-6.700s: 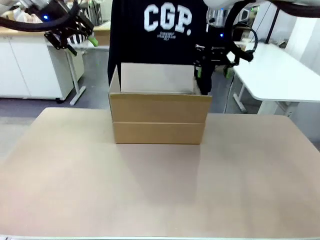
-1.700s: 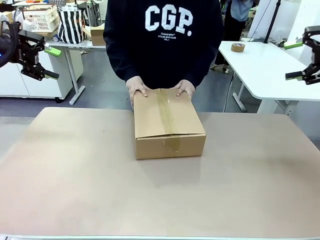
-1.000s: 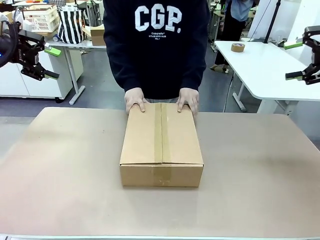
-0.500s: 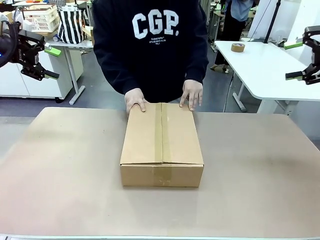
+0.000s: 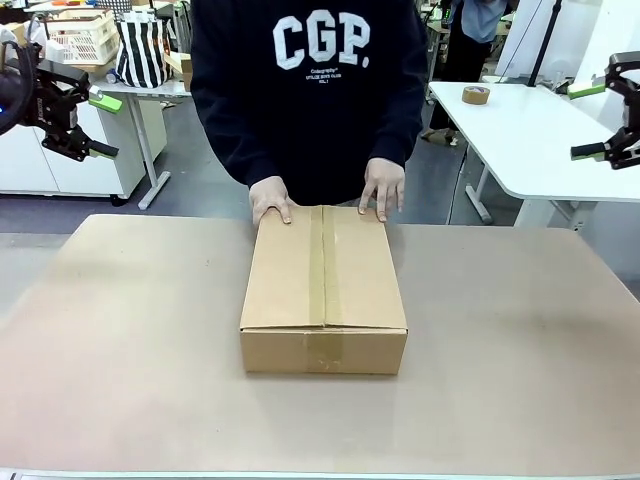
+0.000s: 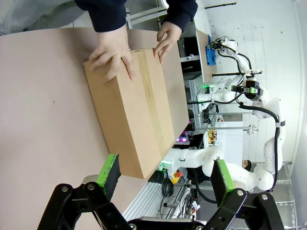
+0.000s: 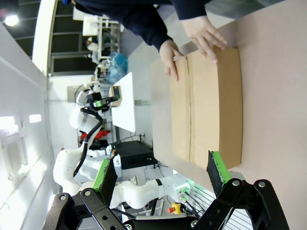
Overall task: Pack the gift set into the box.
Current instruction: Press and hold the closed box until the human finishes sealing it.
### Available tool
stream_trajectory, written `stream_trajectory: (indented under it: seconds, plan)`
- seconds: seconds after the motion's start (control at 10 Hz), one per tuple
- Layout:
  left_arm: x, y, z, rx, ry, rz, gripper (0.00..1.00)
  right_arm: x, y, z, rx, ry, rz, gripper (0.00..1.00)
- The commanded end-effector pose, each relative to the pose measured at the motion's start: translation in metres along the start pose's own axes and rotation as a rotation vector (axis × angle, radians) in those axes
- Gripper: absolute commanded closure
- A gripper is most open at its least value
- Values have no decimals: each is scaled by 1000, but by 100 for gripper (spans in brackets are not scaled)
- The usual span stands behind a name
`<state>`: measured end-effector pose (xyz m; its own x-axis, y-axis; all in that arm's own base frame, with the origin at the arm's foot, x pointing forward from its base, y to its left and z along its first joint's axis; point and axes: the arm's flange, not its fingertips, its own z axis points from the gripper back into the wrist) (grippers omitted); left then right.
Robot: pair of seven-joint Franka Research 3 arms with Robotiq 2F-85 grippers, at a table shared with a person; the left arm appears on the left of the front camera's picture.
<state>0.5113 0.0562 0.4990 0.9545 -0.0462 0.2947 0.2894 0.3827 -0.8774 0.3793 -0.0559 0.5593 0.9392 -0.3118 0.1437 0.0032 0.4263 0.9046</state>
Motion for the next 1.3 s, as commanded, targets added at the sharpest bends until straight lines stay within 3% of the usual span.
stream_trajectory:
  seconds: [0.0,0.4,0.5,0.6,0.7,0.8,0.9,1.0,1.2]
  plan:
    - [-5,-1,1,2,10,-18,0,0,0,0,0,0,0,0]
    - [0,0,0,0,0,0,0,0,-1,0,0,0,-1,0]
    - [-1,-7,-25,93,-229,-276,0,24,0,-14,-110,-202,155,0]
    - [-16,-16,-50,-34,-230,-545,0,32,1,-35,-62,-131,435,0]
    - [-26,-21,-73,-7,-298,-747,0,34,-1,-58,-48,-78,682,0]
    - [-34,-29,-92,-103,-278,-844,0,33,-1,-85,-31,-86,893,0]
    - [-42,-36,-109,-101,-323,-983,0,28,1,-111,-75,-152,1088,0]
    - [-53,-43,-129,-125,-304,-1103,0,10,7,-139,-11,-97,1200,0]
    - [-85,-57,-149,-250,-101,-1176,0,-37,10,-175,4,21,1330,0]
